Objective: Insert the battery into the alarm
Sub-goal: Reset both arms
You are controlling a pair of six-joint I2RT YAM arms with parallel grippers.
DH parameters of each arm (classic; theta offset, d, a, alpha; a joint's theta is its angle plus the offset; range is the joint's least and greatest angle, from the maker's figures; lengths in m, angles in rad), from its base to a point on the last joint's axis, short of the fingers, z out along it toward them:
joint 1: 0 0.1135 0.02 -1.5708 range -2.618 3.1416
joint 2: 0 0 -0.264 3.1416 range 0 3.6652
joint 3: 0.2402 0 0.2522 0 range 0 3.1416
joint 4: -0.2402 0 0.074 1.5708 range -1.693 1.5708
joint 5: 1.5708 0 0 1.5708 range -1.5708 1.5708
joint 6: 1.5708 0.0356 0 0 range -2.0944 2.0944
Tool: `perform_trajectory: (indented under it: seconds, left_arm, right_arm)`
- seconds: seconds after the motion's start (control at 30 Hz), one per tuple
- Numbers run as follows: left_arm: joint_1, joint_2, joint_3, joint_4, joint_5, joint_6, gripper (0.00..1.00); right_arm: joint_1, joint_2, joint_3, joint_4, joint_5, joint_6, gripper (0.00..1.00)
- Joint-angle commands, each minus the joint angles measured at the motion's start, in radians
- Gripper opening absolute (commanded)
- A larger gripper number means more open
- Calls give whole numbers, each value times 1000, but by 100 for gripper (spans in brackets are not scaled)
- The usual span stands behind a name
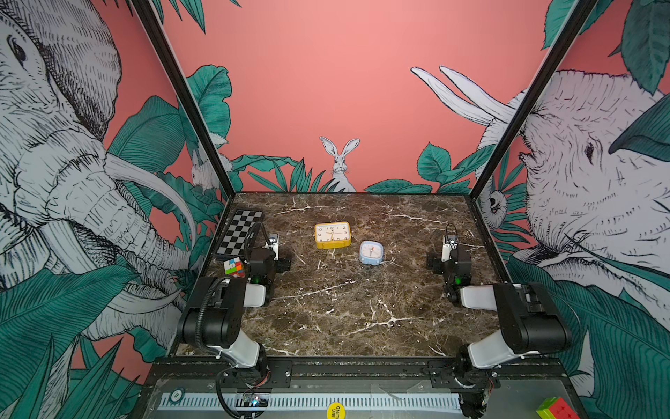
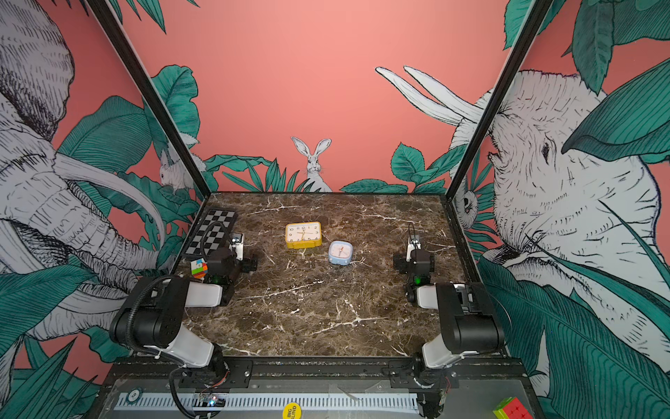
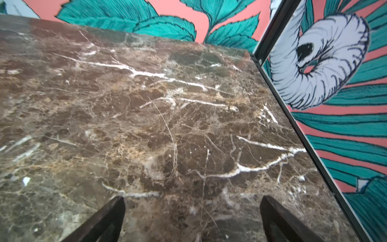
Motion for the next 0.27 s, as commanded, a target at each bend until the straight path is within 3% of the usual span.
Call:
perform_trajectory:
  seconds: [0.0,0.23]
  left_arm:
    - [9,-15,18,13,2,-19,99]
    - [11,-22,11,15,1,-20,99]
  right_arm:
    - [-4,2,3,58,-12,-9,99]
    - [-5,-7,2,51,-13,-8,98]
